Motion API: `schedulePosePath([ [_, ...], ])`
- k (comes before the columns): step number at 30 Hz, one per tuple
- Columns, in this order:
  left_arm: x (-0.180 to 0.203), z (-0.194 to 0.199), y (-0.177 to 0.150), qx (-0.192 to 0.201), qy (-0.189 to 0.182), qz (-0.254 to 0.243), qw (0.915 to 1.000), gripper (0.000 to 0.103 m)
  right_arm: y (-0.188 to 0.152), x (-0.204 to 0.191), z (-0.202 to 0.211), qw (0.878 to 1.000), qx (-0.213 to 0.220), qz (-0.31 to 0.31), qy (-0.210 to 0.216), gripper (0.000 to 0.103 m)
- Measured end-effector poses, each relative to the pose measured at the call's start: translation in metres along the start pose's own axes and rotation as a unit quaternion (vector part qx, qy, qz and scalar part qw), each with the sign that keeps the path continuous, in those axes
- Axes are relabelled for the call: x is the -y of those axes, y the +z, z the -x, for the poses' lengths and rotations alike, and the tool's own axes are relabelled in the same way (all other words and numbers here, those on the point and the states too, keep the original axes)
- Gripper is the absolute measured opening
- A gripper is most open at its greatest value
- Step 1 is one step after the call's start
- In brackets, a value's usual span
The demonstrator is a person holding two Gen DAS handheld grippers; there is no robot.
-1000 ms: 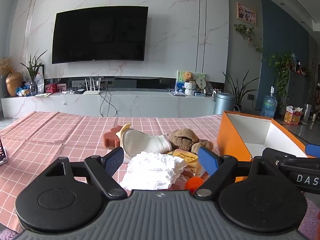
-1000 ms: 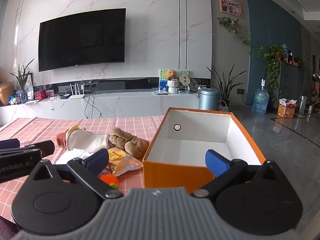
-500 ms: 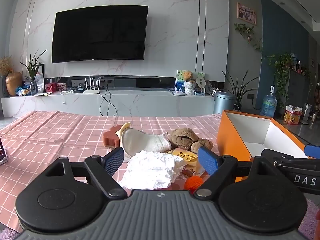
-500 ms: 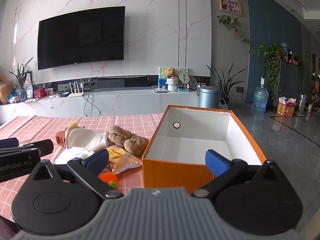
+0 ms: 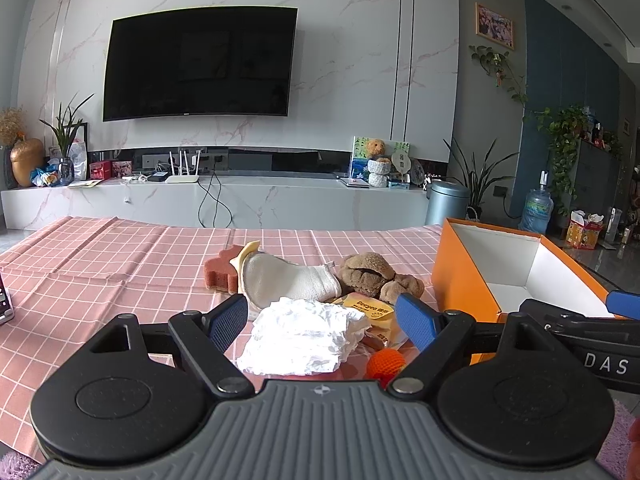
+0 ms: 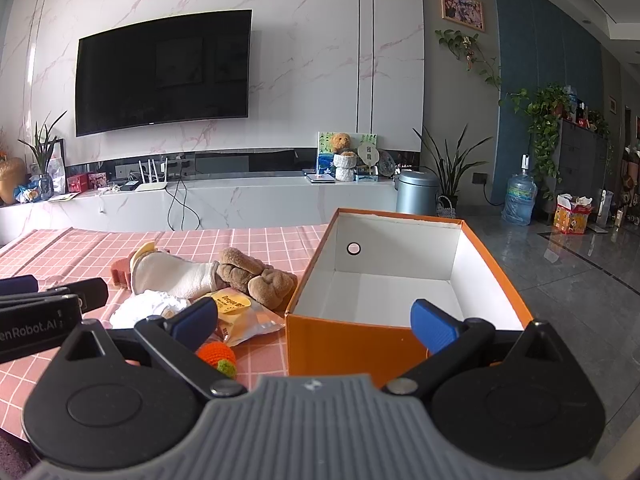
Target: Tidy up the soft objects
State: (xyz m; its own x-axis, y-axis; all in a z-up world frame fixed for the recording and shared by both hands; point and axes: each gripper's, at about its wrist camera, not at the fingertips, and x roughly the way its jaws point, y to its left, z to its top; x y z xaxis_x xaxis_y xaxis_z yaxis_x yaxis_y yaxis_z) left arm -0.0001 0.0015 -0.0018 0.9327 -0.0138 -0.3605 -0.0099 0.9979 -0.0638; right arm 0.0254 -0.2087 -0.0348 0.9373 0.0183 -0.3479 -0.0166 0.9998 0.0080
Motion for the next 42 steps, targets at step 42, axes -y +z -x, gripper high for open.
schedulePosePath([
  [42,-0.0009,0.0003,-0.003,-0.013,0.0,0.01,0.9999,0.098,0.0014,-0.0059,0.0022,1.0,-0.008,0.009,-0.004,0.101],
])
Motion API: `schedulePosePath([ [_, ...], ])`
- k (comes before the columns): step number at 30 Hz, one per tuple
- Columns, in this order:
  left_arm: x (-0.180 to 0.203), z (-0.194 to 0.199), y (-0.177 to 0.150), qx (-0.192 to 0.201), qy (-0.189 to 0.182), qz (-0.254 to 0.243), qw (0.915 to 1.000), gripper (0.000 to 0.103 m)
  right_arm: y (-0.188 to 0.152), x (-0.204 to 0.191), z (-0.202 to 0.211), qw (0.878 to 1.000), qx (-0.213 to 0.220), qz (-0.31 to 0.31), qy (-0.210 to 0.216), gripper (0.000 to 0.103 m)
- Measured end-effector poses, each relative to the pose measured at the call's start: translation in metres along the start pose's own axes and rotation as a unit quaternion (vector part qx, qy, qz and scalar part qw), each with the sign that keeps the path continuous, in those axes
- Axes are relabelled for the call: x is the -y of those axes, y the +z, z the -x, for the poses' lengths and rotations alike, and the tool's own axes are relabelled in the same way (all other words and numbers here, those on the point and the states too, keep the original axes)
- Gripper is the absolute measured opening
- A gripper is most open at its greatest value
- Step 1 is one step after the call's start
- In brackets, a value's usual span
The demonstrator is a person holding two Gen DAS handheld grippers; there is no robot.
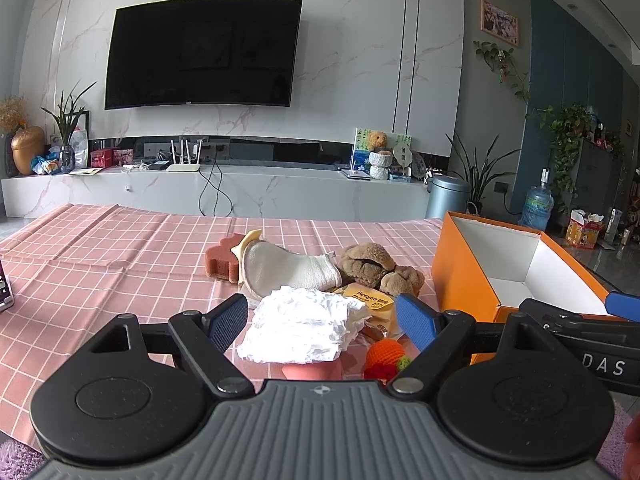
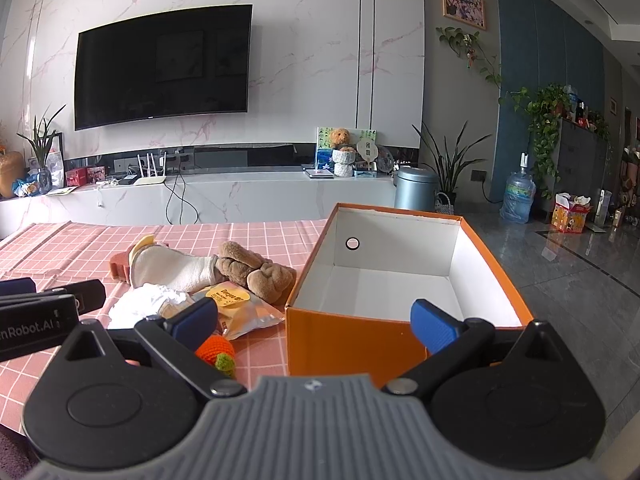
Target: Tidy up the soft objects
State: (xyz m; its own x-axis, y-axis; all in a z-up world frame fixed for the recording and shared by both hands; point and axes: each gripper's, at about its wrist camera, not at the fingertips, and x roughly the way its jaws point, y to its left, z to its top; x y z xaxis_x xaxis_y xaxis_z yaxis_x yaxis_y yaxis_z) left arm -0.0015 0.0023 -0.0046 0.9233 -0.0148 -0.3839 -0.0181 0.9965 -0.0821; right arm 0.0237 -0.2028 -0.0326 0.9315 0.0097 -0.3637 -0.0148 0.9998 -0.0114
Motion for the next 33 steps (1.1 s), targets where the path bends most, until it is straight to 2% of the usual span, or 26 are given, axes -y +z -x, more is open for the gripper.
schedulePosePath([
  [27,-0.0004,0.0007,-0.0004,-0.002,-0.001,0.0,1.0,0.098,0.0,0.002,-0.0005,1.0,-0.004,-0.005,-0.001,0.101],
  [33,-0.0037,-0.0026,-0.0049,-0.016,-0.016,0.013,0.9997,0.098,-0.002,0.0072,-0.0009,0.999,0.001,-0.022,0.03,0.101],
])
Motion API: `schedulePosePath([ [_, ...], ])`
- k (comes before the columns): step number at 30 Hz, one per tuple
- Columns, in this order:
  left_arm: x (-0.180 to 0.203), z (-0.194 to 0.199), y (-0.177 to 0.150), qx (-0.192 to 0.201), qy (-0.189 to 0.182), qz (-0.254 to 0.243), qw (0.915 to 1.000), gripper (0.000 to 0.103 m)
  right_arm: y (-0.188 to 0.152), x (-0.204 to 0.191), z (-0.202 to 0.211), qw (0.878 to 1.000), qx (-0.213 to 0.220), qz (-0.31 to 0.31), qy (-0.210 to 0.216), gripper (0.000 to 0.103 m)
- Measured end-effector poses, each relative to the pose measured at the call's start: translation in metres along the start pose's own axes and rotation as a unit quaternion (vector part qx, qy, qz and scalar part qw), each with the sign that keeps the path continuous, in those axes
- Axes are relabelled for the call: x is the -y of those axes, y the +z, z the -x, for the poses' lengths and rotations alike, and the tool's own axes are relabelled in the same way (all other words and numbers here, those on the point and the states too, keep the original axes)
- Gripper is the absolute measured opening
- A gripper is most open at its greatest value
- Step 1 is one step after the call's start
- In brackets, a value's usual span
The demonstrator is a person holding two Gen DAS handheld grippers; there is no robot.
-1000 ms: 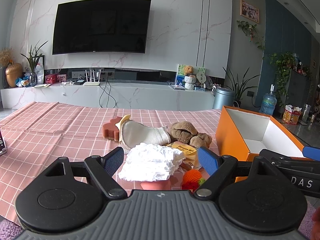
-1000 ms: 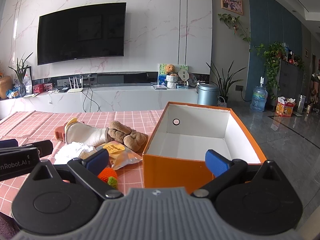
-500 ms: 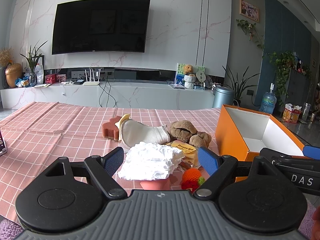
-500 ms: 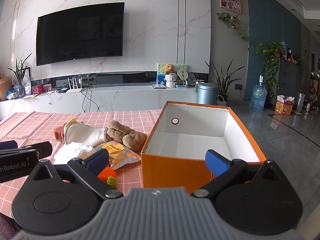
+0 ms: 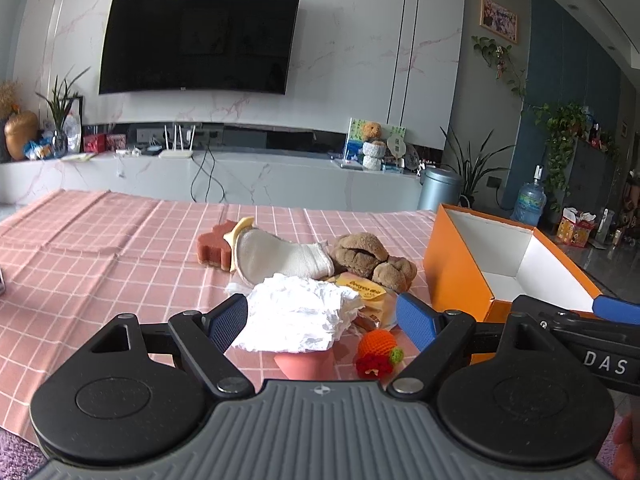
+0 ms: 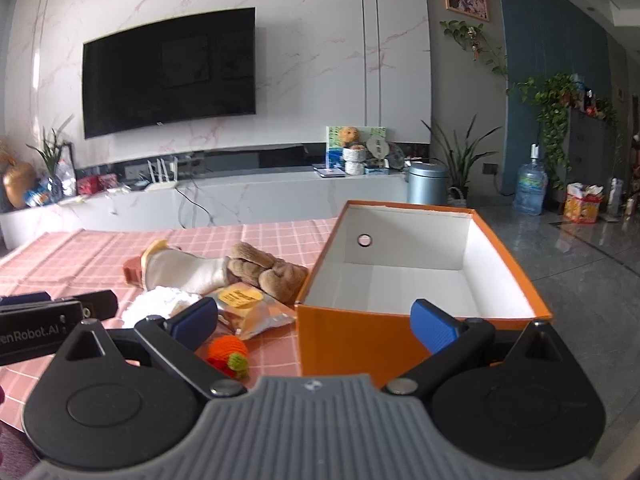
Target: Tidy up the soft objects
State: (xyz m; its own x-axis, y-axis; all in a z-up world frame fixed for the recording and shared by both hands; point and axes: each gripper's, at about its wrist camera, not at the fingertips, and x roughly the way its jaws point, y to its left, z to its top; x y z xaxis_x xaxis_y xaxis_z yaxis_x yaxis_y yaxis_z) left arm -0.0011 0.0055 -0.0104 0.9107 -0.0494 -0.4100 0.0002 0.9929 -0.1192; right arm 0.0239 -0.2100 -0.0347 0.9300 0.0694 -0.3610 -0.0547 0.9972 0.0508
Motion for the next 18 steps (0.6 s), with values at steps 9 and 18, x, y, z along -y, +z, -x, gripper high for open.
schedulePosePath([
  [9,-0.007,-0.005,0.004,-0.028,-0.015,-0.008,0.9995,0.091,0.001,-0.021,-0.006,0.997,0.001,0.065,0.037,0.083],
  [18,-0.012,-0.025,0.013,-0.05,-0.034,-0.069,0.9958,0.091,0.012,-0.032,-0.042,0.989,-0.033,0.114,0.084,0.038],
])
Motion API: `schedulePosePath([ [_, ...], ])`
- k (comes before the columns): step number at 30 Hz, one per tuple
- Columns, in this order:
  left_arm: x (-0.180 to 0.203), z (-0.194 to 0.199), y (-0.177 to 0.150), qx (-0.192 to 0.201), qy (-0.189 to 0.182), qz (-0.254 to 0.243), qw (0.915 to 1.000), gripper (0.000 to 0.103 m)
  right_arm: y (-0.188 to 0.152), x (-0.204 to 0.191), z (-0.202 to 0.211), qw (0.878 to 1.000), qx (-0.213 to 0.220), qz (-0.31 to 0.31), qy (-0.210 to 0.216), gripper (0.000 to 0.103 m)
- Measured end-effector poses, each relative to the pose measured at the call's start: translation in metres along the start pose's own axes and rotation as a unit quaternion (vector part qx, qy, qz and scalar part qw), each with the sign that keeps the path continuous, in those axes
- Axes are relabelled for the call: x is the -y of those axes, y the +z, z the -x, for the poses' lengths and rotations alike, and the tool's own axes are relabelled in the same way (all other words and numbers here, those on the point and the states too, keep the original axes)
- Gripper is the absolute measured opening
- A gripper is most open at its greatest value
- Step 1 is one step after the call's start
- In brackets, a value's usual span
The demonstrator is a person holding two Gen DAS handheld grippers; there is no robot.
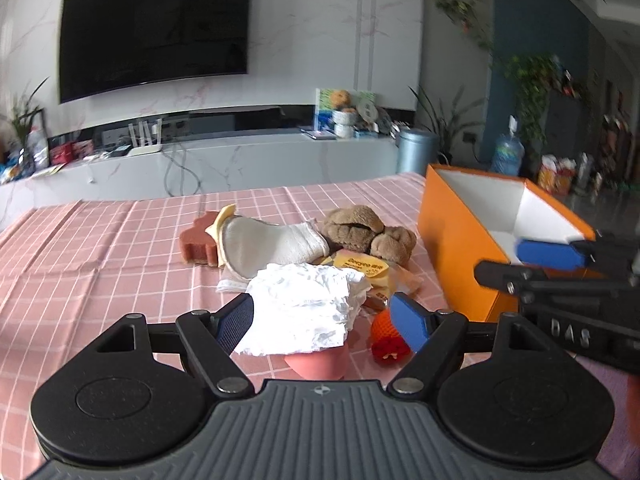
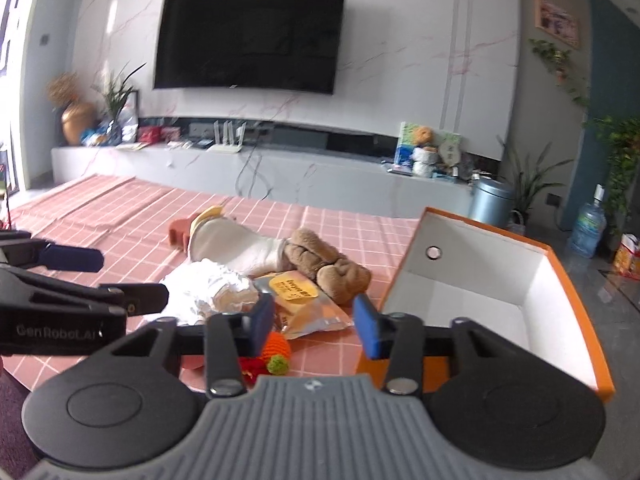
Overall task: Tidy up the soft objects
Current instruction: 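Grasp the crumpled white tissue with the left tool while the right tool reaches for the knitted hat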
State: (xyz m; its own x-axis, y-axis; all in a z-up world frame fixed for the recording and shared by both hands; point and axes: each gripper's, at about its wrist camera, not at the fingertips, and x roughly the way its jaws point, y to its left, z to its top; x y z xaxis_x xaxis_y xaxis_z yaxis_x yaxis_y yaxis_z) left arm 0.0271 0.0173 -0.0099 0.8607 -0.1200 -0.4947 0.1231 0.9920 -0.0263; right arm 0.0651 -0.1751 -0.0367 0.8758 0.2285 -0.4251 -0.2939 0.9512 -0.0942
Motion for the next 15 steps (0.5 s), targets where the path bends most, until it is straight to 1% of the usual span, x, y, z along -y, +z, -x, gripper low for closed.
schedulePosePath([
  [1,0.0,-0.005,0.001,-0.003,-0.002,-0.011,0.9999,0.091,0.002,0.0,-0.004,1.0,-0.003,0.008,0.006,0.036],
  [3,0.001,-0.013,0.001,-0.011,-0.008,-0.031,0.9994,0.091,0.007,-0.001,-0.012,1.0,-0.011,0.016,0.023,0.036],
  [4,0.002,-0.017,0.001,-0.015,-0.013,-0.041,0.9989,0.091,0.009,-0.001,-0.017,0.999,-0.015,0.02,0.034,0.032],
  [6,0.004,-0.027,0.001,-0.026,-0.022,-0.063,0.9974,0.091,0.012,-0.003,-0.025,0.998,-0.017,0.033,0.053,0.028],
  [8,0.006,-0.037,0.0,-0.032,-0.03,-0.087,0.9953,0.091,0.014,-0.005,-0.033,0.997,-0.016,0.044,0.067,0.028],
  [9,0.007,-0.041,0.0,-0.031,-0.031,-0.101,0.994,0.091,0.015,-0.006,-0.038,0.996,-0.019,0.048,0.075,0.028],
  [10,0.009,-0.045,-0.001,-0.029,-0.027,-0.115,0.9926,0.091,0.016,-0.006,-0.044,0.995,-0.025,0.048,0.082,0.025],
  [12,0.012,-0.054,-0.003,-0.03,-0.017,-0.145,0.9888,0.091,0.017,-0.005,-0.056,0.994,-0.041,0.041,0.093,0.024],
  [15,0.02,-0.068,-0.006,-0.035,-0.012,-0.185,0.9819,0.09,0.014,-0.006,-0.074,0.993,-0.059,0.035,0.097,0.024],
])
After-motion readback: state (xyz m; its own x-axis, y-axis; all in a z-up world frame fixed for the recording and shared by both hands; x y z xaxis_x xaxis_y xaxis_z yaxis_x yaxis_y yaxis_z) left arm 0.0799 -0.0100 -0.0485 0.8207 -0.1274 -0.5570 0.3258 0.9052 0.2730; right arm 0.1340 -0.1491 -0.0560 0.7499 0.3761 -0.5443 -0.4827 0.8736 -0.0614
